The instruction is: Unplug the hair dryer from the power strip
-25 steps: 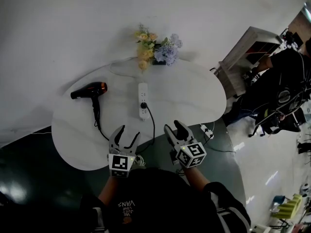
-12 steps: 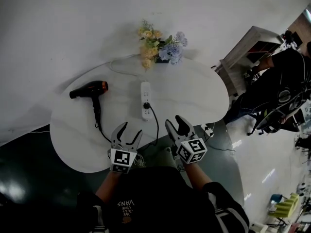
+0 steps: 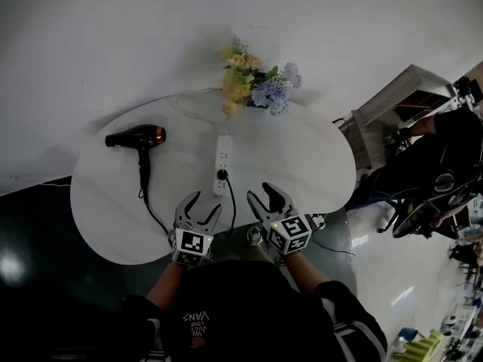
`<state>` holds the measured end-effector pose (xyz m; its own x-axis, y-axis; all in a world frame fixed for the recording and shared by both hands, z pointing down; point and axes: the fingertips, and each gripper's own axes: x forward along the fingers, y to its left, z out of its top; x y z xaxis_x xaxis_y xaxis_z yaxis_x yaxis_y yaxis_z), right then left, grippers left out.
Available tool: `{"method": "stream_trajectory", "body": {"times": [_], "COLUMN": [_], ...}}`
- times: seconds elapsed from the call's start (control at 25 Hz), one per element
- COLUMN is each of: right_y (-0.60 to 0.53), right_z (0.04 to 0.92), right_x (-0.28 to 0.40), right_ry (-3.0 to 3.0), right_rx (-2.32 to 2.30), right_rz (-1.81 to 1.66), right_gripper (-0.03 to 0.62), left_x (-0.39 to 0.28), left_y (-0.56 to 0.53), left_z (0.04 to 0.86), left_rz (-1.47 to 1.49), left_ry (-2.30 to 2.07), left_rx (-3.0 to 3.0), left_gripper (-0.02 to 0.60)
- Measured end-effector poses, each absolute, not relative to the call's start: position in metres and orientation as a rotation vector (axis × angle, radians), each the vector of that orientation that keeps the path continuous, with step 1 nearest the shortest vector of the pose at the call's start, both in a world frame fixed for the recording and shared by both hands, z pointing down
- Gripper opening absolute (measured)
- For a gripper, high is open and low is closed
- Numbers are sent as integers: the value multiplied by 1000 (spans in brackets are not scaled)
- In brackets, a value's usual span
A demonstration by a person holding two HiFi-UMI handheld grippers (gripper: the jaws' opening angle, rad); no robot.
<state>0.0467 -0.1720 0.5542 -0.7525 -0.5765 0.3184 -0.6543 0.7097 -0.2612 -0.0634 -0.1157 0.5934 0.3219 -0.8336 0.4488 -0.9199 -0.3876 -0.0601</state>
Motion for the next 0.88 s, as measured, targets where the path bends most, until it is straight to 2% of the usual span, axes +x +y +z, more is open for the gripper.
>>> {"method": "stream_trajectory", "body": {"times": [0.88], "right_y": [-205], "right_z": [605], "right_x": [1], "right_ry": [-2705], "right_rx": [331], "right_rz": [366], "right_gripper": [193], "left_x": [-47], "left_y": [-151], "left_z": [646], "left_rz": [698], "left_ry": [-1709], "left_rx": [2176], "left_gripper": [268]}}
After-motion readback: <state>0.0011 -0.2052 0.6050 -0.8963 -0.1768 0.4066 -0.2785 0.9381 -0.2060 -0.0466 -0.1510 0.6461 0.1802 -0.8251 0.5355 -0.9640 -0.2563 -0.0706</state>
